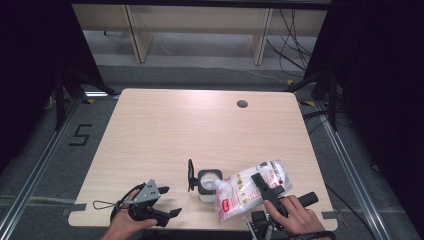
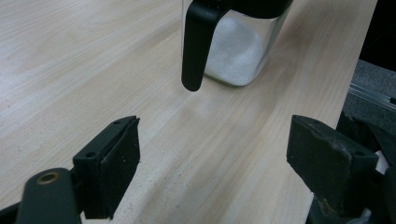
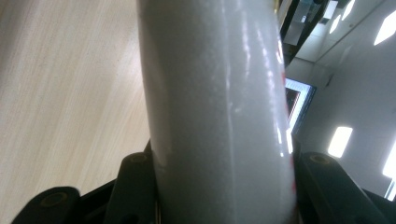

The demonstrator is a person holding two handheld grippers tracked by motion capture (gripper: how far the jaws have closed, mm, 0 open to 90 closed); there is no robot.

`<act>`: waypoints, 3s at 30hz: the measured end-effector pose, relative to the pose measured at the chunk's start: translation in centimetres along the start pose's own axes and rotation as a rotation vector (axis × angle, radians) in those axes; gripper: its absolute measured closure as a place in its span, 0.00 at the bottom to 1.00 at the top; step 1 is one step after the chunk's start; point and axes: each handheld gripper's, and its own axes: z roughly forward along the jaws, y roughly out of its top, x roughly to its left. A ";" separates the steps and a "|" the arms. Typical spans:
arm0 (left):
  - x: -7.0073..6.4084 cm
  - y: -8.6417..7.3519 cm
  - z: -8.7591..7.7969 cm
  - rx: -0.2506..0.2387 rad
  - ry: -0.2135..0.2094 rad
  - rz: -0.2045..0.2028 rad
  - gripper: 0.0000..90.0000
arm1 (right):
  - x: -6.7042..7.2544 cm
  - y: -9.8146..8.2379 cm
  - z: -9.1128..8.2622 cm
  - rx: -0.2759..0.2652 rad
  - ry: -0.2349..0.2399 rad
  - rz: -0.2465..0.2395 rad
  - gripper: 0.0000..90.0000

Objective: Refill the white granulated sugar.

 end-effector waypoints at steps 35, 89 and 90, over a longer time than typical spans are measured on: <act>0.0 0.0 0.0 -0.002 0.005 0.000 0.19 | 0.0 -0.1 0.0 0.012 0.022 0.001 0.64; 0.0 0.0 0.1 -0.009 0.003 -0.003 0.19 | -0.2 0.1 -0.1 -0.018 0.024 0.016 0.65; 0.0 0.0 0.1 -0.009 0.003 -0.002 0.19 | 0.2 0.1 -0.2 -0.007 0.027 0.062 0.65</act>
